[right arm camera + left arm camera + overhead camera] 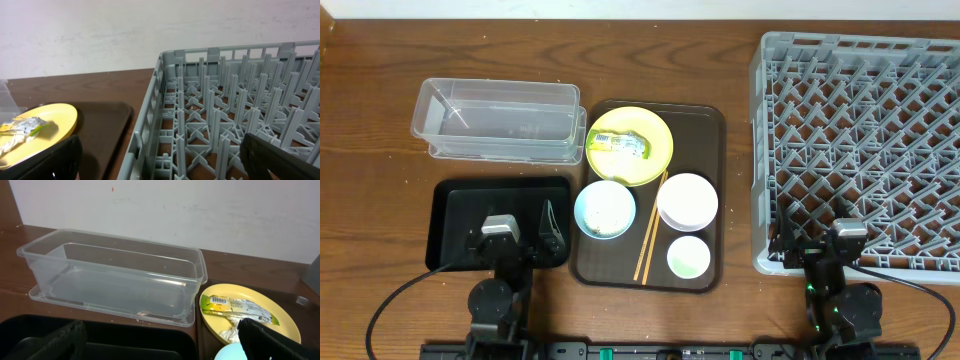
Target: Sort waste into correct bins and load items into the dishwasher rack
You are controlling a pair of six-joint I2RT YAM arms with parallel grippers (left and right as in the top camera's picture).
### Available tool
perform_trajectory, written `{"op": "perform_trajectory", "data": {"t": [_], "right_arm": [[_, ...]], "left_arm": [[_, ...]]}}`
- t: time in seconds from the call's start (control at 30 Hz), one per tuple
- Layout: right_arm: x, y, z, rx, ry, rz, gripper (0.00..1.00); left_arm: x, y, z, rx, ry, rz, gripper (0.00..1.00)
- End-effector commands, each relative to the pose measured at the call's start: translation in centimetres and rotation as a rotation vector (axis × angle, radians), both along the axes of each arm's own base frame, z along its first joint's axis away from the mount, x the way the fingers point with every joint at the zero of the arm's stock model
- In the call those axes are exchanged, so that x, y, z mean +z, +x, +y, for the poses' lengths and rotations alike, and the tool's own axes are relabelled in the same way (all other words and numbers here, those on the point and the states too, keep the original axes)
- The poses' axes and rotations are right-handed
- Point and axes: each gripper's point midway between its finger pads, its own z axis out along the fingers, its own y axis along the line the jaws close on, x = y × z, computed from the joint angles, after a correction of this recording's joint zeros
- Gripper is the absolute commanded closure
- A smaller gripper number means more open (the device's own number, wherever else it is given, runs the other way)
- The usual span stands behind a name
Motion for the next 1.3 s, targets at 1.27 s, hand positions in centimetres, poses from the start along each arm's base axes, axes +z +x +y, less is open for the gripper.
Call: {"op": "perform_trajectory", "data": {"t": [1.27], "right_arm": [[0.63,-0.01,-0.68,-0.035,0.02,-0.005,0.01]], "left_arm": [[-2.43,0.11,0.06,0.003,0.017,0.08,0.01]]}}
